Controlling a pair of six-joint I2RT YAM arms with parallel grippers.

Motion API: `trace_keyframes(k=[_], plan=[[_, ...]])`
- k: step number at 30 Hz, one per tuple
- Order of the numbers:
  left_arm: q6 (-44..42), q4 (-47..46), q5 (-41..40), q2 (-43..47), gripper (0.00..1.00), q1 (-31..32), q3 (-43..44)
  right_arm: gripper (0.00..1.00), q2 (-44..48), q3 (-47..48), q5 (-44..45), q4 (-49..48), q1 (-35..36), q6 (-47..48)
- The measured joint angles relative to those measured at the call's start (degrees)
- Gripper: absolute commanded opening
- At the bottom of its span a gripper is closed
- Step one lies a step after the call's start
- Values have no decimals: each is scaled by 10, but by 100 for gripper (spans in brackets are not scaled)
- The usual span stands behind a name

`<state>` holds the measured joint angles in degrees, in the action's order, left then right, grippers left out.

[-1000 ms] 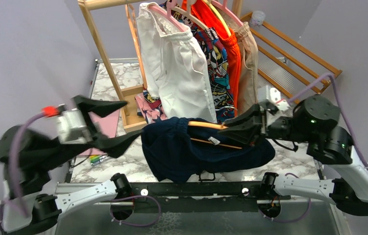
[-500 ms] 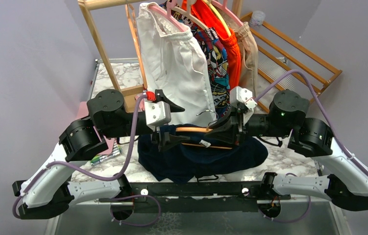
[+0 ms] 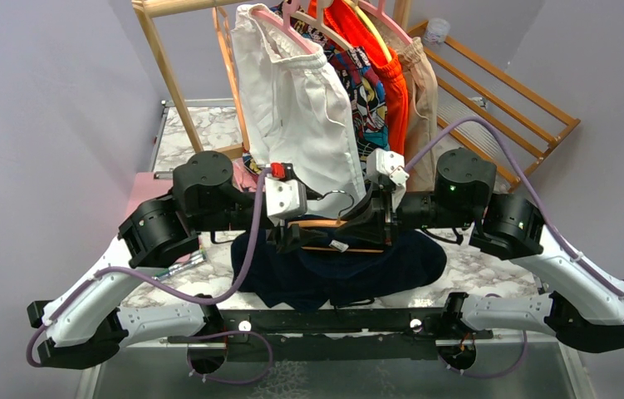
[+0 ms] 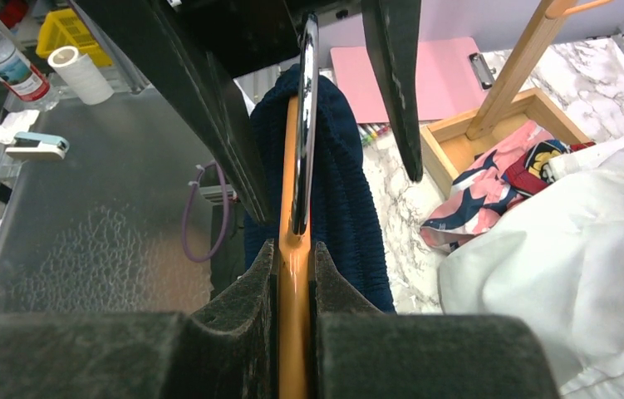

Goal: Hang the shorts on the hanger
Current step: Hang the shorts on the hanger.

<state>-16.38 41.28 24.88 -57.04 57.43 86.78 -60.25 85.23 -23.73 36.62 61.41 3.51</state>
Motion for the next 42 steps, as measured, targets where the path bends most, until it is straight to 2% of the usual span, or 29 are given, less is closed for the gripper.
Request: trace_keyframes(k=[3, 8, 13, 14, 15, 18, 19, 20, 23, 26, 32, 42], plan=[[-4, 2, 3, -1, 59, 0, -18, 1, -2, 0, -2, 0, 0, 3], [-8, 6, 7, -6, 39, 0, -34, 1, -3, 0, -2, 7, 0, 9], [-10, 11, 19, -9, 4, 0, -33, 1, -8, 0, -3, 8, -2, 14], [-13, 13, 24, -9, 0, 1, -33, 1, -8, 0, -6, 9, -3, 16], [-17, 16, 33, -9, 0, 2, -34, 3, -8, 0, -10, 9, -3, 16], [-21, 16, 34, -7, 0, 4, -35, 43, -8, 0, -11, 10, -3, 17], [-21, 14, 32, -6, 0, 3, -38, 52, -9, 0, -11, 11, -3, 17], [-21, 13, 27, -5, 0, 3, -41, 60, -9, 0, -12, 10, -3, 15], [-19, 13, 10, 0, 0, 2, -56, 72, -6, 5, -12, 8, -2, 18], [-19, 13, -10, 6, 0, 0, -70, 76, 0, 15, 2, 8, -2, 16], [-19, 13, -51, 43, 0, 0, -79, 77, 37, 24, 68, 8, -2, 9], [-19, 44, -130, 162, 0, 0, -54, 76, 185, -19, 177, -2, -2, -2]])
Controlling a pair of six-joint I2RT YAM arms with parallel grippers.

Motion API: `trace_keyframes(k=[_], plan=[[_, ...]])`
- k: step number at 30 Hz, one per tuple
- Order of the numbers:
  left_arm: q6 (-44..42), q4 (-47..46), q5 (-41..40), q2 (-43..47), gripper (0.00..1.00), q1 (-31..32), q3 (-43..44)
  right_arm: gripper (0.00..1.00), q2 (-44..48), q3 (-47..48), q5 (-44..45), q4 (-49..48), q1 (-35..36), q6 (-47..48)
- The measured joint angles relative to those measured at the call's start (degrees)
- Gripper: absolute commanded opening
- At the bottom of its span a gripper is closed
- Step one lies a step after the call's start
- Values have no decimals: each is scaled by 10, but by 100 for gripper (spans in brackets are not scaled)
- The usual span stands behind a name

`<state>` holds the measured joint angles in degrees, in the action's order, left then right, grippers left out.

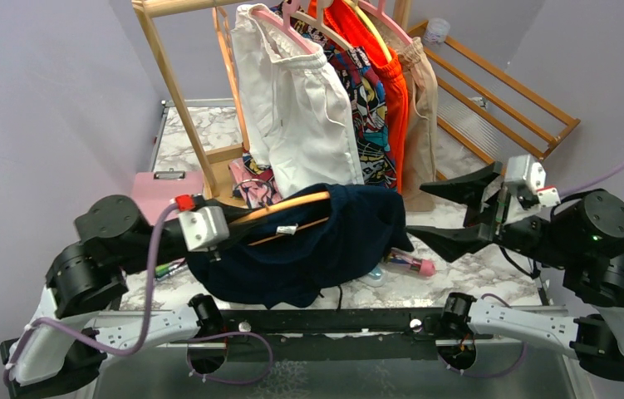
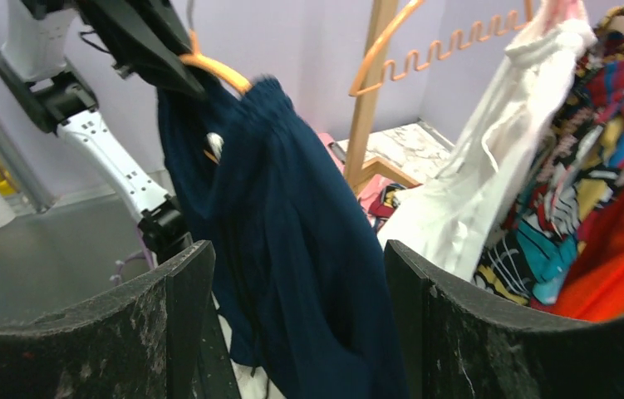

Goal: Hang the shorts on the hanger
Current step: Hang the shorts on the hanger.

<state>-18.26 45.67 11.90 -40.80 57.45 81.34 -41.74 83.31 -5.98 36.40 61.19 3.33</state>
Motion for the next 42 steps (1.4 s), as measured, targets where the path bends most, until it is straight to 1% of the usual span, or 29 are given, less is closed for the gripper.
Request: trace_keyframes(k=[5, 10, 15, 21, 26, 30, 34, 36, 42], plan=[[1, 23, -28, 17, 0, 0, 45, 75, 50, -50, 47, -9, 0, -5], [2, 38, -35, 10, 0, 0, 92, 74, 57, -83, 66, -8, 0, -10], [2, 38, -33, -18, 0, 0, 143, 74, 45, -80, 66, -7, 0, -9], [1, 38, -21, -48, 0, 0, 172, 74, 28, -58, 64, -8, 0, -7], [1, 37, -10, -58, 0, 0, 167, 74, 10, 5, 44, -7, 0, 4], [2, 38, 4, -58, 0, 0, 138, 75, -23, 87, 29, -3, 0, 28], [11, 43, 28, -67, 0, 0, 111, 74, -67, 141, -5, 18, 0, 48], [19, 46, 66, -86, 0, 0, 88, 74, -95, 158, -35, 37, 0, 56], [28, 50, 114, -112, 0, 0, 45, 74, -159, 154, -101, 85, 0, 67]])
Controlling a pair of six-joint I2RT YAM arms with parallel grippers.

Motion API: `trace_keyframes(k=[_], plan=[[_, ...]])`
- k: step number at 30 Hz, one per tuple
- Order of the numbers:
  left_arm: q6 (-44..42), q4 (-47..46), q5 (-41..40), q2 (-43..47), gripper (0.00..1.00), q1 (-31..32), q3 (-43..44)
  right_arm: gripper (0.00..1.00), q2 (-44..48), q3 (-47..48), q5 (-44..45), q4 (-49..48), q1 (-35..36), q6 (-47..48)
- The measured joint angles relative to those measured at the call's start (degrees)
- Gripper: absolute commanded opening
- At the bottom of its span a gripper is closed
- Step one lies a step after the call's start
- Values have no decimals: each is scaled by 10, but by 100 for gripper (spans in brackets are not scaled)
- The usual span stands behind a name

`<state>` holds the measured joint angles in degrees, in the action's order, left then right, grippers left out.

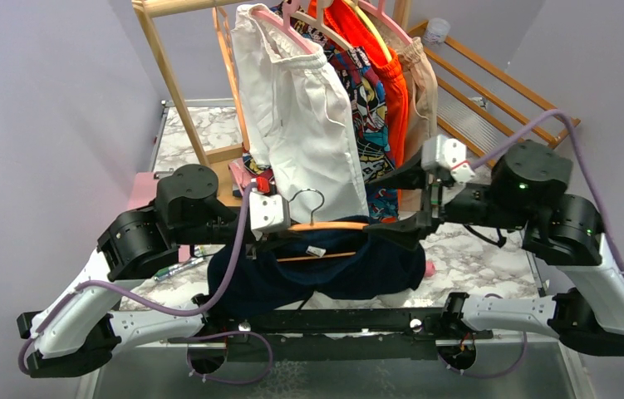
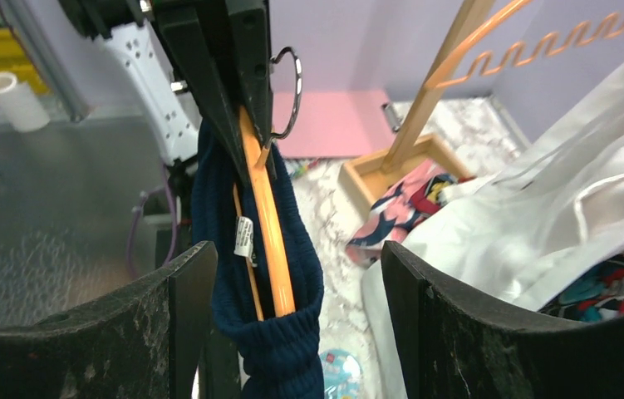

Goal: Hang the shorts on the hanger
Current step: Hang the shorts on the hanger.

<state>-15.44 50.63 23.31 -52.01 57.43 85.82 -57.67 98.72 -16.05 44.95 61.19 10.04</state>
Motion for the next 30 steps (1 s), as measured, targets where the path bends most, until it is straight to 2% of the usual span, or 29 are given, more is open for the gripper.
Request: trace_keyframes(k=[12, 19, 22, 27, 30], plan=[[-7, 7, 29, -1, 0, 0, -10, 71, -26, -11, -42, 18, 0, 3], [-13, 8, 14, 30, 0, 0, -10, 58, 29, -76, -24, 6, 0, -12], [-14, 8, 11, 37, 0, 0, -10, 57, 42, -95, -24, -10, 0, -22], [-14, 8, 11, 30, 0, 0, -7, 66, 43, -110, -26, -42, 0, -36], [-14, 9, 11, 25, 0, 0, -5, 64, 38, -113, -29, -57, 0, -41]])
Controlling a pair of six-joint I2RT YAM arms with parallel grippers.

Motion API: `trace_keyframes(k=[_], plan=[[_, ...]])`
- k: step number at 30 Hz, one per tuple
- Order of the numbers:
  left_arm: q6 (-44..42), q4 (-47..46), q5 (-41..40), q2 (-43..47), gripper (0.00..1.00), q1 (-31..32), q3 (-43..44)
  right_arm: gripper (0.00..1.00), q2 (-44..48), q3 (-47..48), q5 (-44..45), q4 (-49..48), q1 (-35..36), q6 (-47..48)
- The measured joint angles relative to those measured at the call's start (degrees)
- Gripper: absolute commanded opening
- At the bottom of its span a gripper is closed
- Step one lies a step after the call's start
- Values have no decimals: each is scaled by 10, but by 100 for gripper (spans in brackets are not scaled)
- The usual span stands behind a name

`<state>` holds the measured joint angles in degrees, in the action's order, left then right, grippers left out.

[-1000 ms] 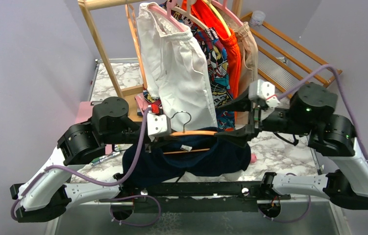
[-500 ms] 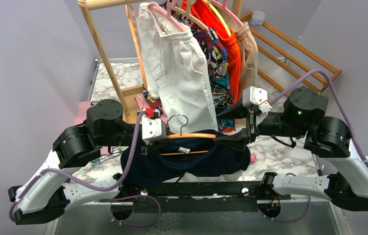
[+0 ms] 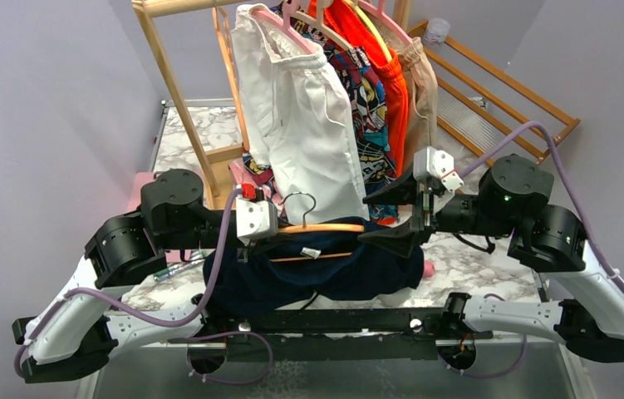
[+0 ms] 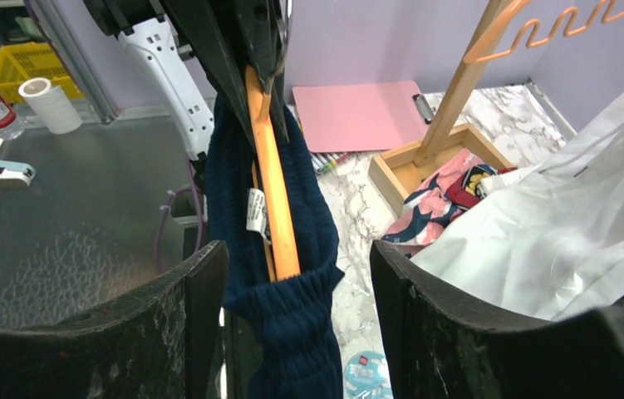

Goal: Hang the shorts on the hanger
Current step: Hang the shorts on the hanger.

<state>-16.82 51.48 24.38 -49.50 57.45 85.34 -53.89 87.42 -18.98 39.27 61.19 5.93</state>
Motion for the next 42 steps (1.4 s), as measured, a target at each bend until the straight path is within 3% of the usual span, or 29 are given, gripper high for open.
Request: trace_keyframes(k=[13, 33, 36, 40, 42], plan=[[0, 3, -17, 0, 0, 0, 10, 32, -28, -24, -12, -23, 0, -10], [-4, 11, -36, 23, 0, 0, 23, 28, 31, -45, 35, -20, 3, -14], [-3, 11, -36, 23, 0, 0, 23, 31, 34, -46, 37, -19, 3, -15], [-2, 12, -37, 26, 0, 0, 23, 57, 37, -45, 41, -11, 3, -20], [-1, 12, -40, 30, 0, 0, 23, 63, 38, -37, 42, 1, 3, -24]])
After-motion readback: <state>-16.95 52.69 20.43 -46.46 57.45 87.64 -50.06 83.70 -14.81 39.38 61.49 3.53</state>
